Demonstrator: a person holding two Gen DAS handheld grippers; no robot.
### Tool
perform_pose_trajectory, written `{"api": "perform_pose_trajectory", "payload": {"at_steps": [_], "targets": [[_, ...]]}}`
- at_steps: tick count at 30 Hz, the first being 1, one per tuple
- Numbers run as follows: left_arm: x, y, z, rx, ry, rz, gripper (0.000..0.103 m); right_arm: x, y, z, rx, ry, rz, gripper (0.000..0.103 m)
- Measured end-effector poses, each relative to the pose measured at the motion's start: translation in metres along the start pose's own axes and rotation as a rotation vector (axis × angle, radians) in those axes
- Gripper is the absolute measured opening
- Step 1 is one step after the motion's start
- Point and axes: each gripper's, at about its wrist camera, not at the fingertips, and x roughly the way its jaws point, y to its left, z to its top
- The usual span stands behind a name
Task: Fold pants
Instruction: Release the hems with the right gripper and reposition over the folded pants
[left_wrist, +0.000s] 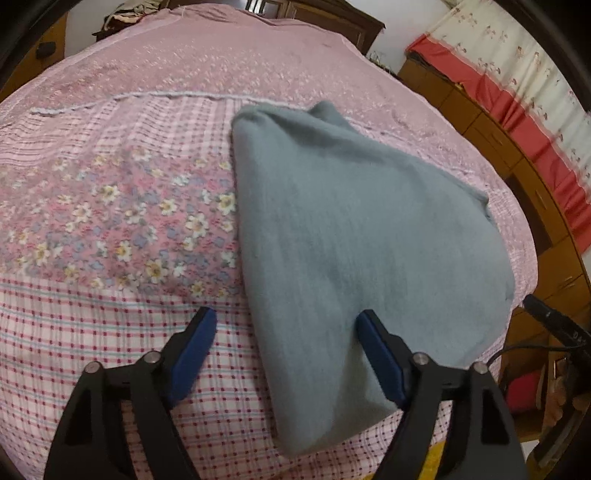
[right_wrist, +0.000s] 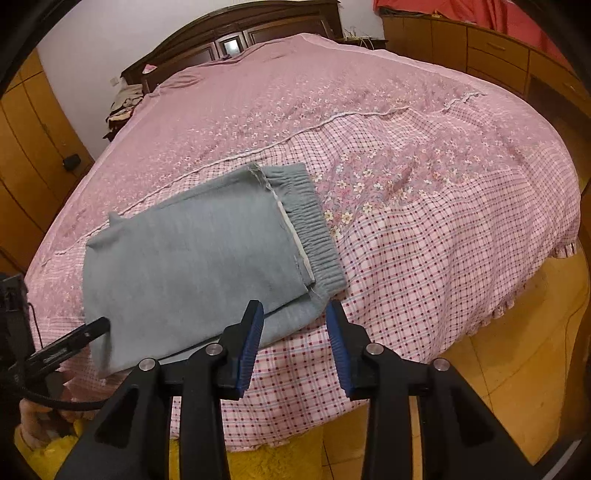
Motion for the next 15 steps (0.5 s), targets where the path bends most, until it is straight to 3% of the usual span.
{"api": "perform_pose_trajectory", "payload": {"at_steps": [7, 11, 15], "targets": [[0.004, -0.005, -0.006, 0.008, -0.004, -0.003, 0.085, 0.009, 0.012, -0.004, -0.015, 0.026, 0.015, 0.036], [0.007, -0.014, -0.01, 0.02, -0.009, -0.004, 0.075, 0.011, 0.015, -0.007, -0.023, 0.03, 0.015, 0.036], [0.007, -0.018, -0.012, 0.024, -0.018, 0.032, 0.073, 0.01, 0.013, -0.008, -0.006, 0.029, 0.012, 0.036]]}}
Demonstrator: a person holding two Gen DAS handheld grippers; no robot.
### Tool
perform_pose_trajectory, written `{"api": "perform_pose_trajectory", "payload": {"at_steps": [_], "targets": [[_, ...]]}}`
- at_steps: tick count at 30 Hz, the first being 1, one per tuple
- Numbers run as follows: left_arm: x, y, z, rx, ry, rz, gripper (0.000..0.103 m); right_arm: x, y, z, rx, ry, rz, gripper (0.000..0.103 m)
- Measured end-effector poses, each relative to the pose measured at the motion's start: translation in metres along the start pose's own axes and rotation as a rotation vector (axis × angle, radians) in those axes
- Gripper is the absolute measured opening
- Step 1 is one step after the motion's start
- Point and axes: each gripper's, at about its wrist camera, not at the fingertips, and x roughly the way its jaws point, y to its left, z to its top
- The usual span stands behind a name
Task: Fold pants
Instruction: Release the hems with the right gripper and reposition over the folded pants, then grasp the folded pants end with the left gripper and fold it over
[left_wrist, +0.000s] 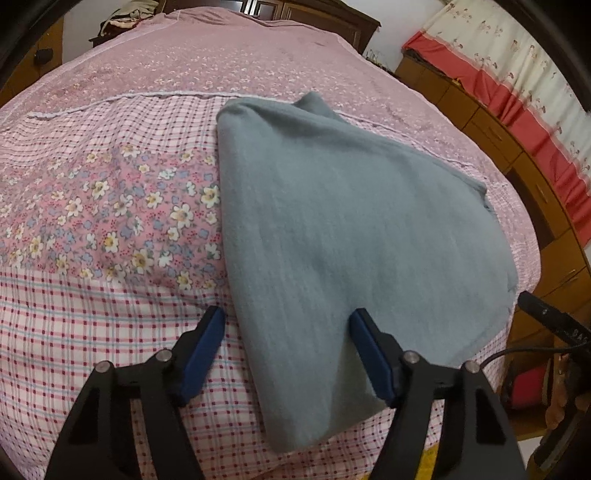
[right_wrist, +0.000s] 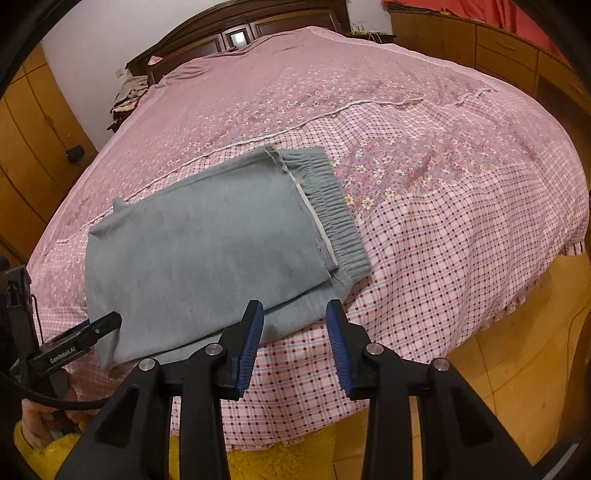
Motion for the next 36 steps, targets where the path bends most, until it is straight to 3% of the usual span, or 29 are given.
{"api": "perform_pose_trajectory", "payload": {"at_steps": [10, 14, 19, 28, 32, 36], "targets": [[-0.001, -0.009, -0.002, 0.002, -0.004, 0.009, 0.068, 0.0, 0.004, 0.0, 0.021, 0.007, 0.012, 0.036], [-0.004, -0.007, -0.003, 0.001, -0.003, -0.017, 0.051, -0.002, 0.007, -0.002, 0.017, 0.007, 0.006, 0.037], [-0.005, -0.007, -0.003, -0.003, -0.002, -0.041, 0.041, -0.007, 0.008, -0.002, 0.029, 0.002, -0.002, 0.037], [-0.007, -0.004, -0.001, -0.006, -0.001, -0.052, 0.04, -0.009, 0.016, -0.004, 0.017, 0.027, -0.013, 0.037], [-0.014, -0.004, 0.004, 0.026, -0.008, -0.084, 0.02, -0.008, 0.022, -0.005, 0.005, 0.038, -0.014, 0.037], [-0.029, 0.002, 0.009, 0.015, -0.027, -0.132, 0.015, -0.01, 0.023, -0.005, 0.004, 0.035, -0.01, 0.036]]}}
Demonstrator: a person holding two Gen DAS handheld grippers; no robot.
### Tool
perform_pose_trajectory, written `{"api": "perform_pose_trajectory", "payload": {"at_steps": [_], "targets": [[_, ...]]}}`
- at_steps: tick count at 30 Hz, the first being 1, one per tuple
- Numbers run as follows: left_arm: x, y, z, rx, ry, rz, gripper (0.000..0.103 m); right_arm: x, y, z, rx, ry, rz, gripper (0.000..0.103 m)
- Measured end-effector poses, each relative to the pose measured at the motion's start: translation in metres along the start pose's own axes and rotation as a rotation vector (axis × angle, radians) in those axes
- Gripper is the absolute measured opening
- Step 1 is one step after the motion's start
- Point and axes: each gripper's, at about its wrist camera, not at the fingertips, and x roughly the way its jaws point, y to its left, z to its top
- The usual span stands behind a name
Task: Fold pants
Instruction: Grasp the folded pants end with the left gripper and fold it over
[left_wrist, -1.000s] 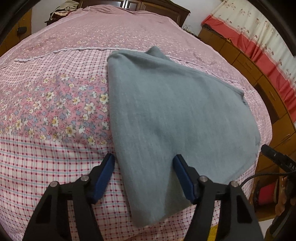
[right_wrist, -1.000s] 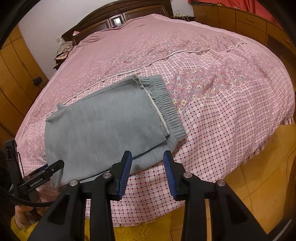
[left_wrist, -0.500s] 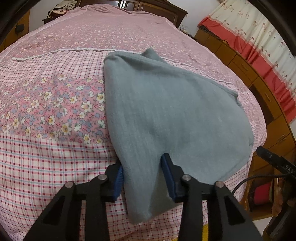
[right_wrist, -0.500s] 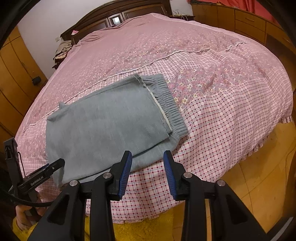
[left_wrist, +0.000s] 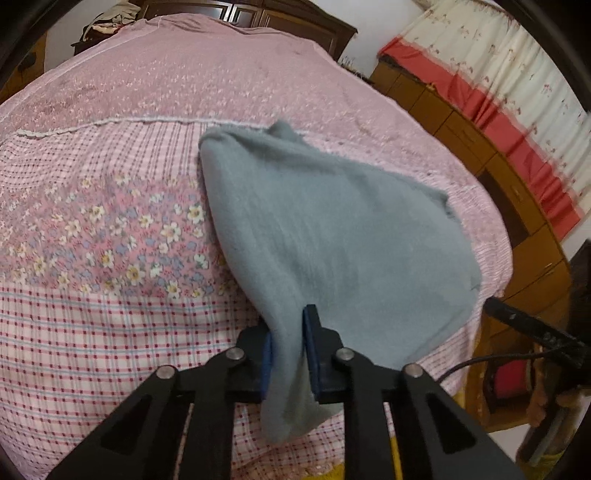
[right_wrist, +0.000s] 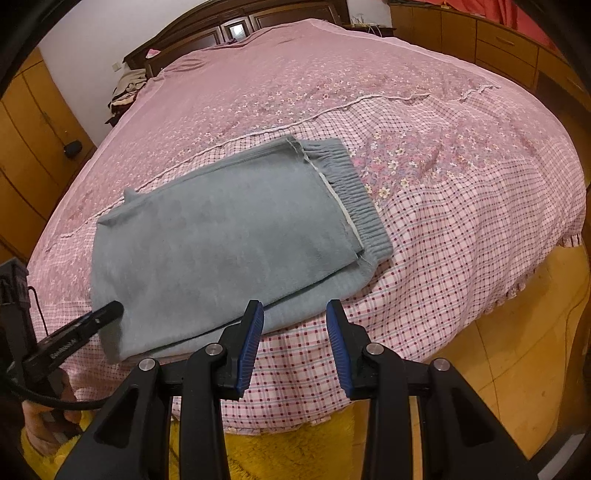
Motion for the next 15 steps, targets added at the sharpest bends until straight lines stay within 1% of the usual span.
{"api": "perform_pose_trajectory", "payload": {"at_steps": [5, 8, 15], "targets": [[-0.02, -0.009, 0.006, 0.035, -0.042, -0.023, 0.014, -0.005, -0.002, 0.0, 0.008, -0.013, 0.001, 0.036], [-0.032, -0.022, 0.011, 0.071, -0.067, -0.034, 0.014, -0.009, -0.006, -0.001, 0.016, -0.021, -0.002, 0.037], [-0.05, -0.053, 0.022, 0.17, -0.096, -0.041, 0.013, -0.012, -0.015, -0.003, 0.043, -0.029, 0.008, 0.037]]}}
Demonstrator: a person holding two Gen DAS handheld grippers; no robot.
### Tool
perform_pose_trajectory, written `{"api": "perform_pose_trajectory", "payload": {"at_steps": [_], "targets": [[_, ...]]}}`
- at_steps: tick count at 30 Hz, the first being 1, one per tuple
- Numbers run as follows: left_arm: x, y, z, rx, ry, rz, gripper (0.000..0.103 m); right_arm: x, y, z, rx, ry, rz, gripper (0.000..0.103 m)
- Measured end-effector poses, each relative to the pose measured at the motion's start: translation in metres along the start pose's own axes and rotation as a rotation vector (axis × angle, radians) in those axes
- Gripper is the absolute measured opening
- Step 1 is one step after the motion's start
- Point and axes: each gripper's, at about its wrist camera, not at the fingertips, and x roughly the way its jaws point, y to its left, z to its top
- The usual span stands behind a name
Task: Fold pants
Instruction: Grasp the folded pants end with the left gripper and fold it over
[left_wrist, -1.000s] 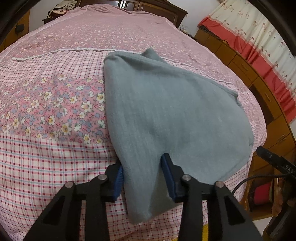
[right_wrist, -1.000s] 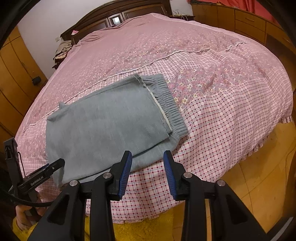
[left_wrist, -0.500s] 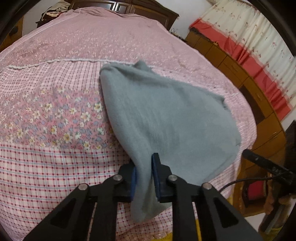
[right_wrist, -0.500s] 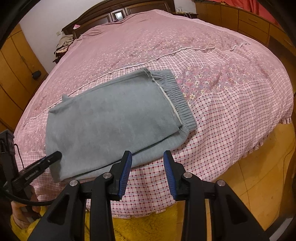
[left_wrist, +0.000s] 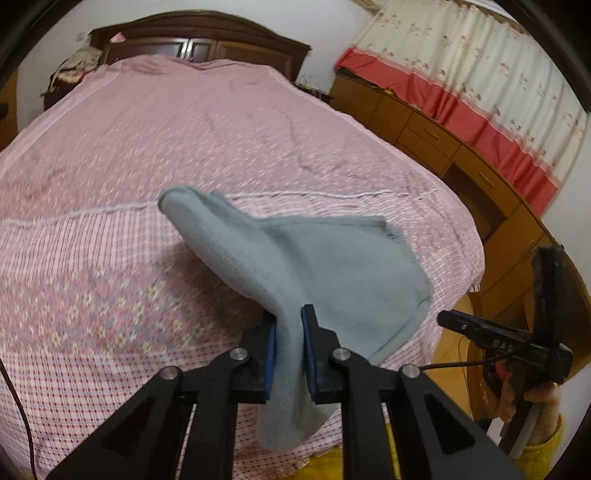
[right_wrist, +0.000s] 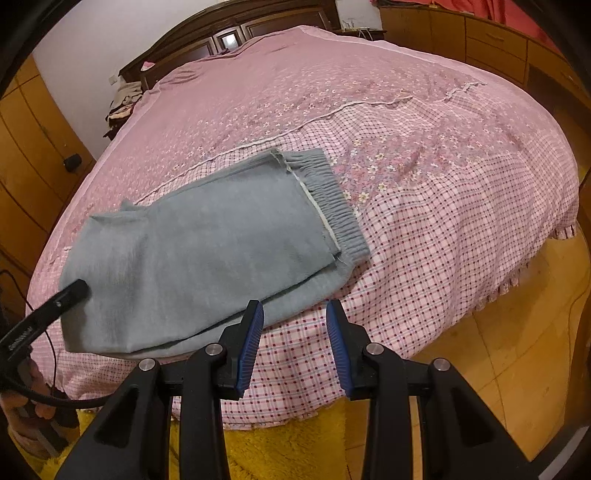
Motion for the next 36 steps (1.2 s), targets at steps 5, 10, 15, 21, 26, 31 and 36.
{"api": "perform_pose_trajectory", "payload": {"at_steps": [5, 10, 15, 21, 26, 31, 36], "targets": [[-0.003, -0.011, 0.005, 0.034, -0.005, -0.006, 0.013, 0.0, -0.002, -0.001, 0.006, 0.0, 0.005, 0.036], [-0.004, -0.026, 0.022, 0.081, 0.003, -0.032, 0.013, -0.003, -0.003, 0.002, 0.002, -0.005, 0.011, 0.036], [-0.002, -0.065, 0.045, 0.195, -0.013, -0.054, 0.013, -0.02, -0.004, 0.006, -0.011, -0.029, 0.007, 0.037], [0.04, -0.122, 0.055, 0.315, 0.041, -0.108, 0.013, -0.05, -0.01, 0.009, -0.058, -0.054, -0.025, 0.036], [0.094, -0.15, 0.056, 0.327, 0.13, -0.133, 0.013, -0.069, -0.021, 0.01, -0.096, -0.067, -0.078, 0.037], [0.135, -0.159, 0.051, 0.314, 0.209, -0.128, 0.013, -0.067, -0.036, 0.008, -0.071, -0.064, -0.079, 0.037], [0.132, -0.156, 0.046, 0.297, 0.249, -0.128, 0.025, -0.05, -0.047, 0.004, -0.025, -0.025, -0.047, 0.037]]}}
